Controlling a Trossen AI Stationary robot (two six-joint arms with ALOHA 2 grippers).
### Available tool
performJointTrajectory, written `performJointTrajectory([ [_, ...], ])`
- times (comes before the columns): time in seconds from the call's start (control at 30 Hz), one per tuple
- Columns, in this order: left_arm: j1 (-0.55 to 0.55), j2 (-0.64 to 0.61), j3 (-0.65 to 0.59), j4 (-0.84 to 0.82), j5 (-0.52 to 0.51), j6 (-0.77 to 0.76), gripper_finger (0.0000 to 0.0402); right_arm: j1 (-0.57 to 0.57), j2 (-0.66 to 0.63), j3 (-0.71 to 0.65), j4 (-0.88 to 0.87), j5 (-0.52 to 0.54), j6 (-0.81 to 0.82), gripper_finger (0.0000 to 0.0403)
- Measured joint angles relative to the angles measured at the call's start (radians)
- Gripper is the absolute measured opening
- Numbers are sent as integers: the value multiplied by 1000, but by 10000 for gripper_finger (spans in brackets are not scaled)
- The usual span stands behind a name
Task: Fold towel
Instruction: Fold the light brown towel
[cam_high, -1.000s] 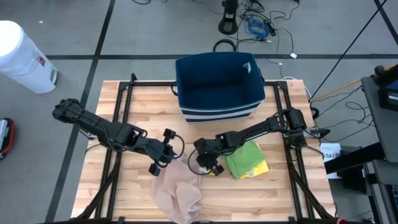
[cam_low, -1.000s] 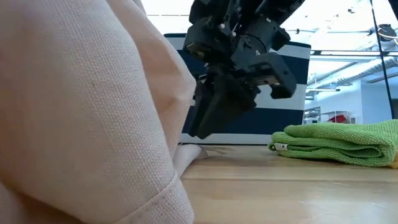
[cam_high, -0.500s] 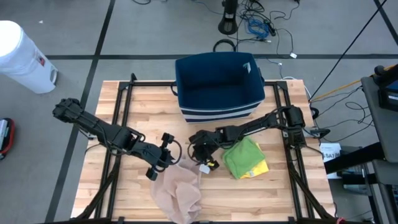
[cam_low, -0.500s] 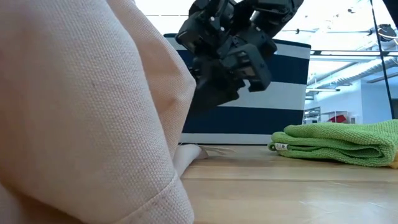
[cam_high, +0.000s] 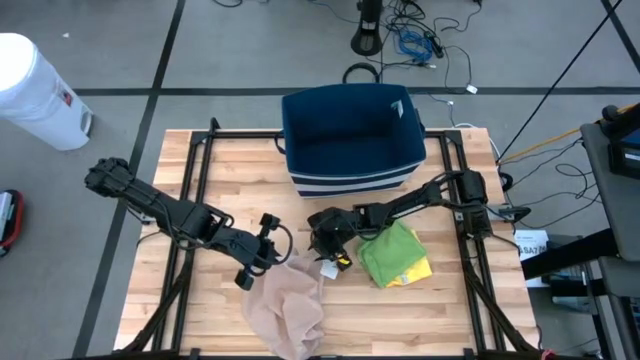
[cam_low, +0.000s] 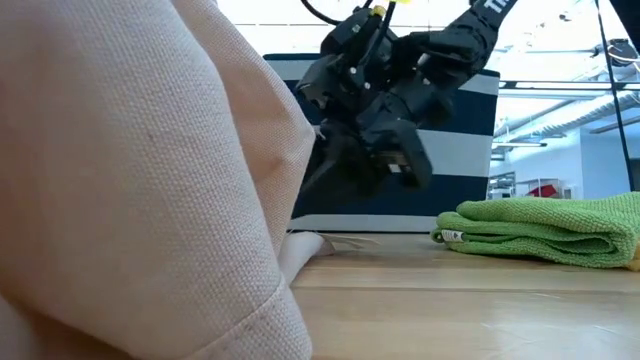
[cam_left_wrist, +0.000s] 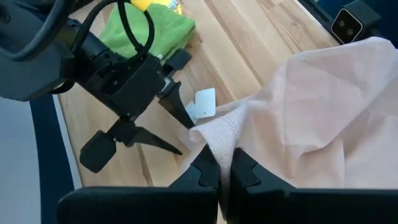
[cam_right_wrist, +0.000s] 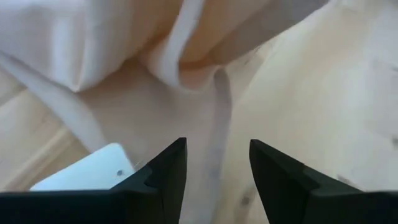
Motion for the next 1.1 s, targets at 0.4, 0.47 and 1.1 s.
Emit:
performJointTrajectory([
  [0.4, -2, 0, 0, -2, 14, -63, 0, -4, 129, 13, 98, -145, 4, 160],
  [0.47, -2, 0, -1, -10, 14, -76, 0, -4, 132, 14, 101, -145, 8, 159],
  [1.1, -2, 0, -1, -68, 15, -134, 0, -8, 48, 9, -67, -97, -33, 2],
])
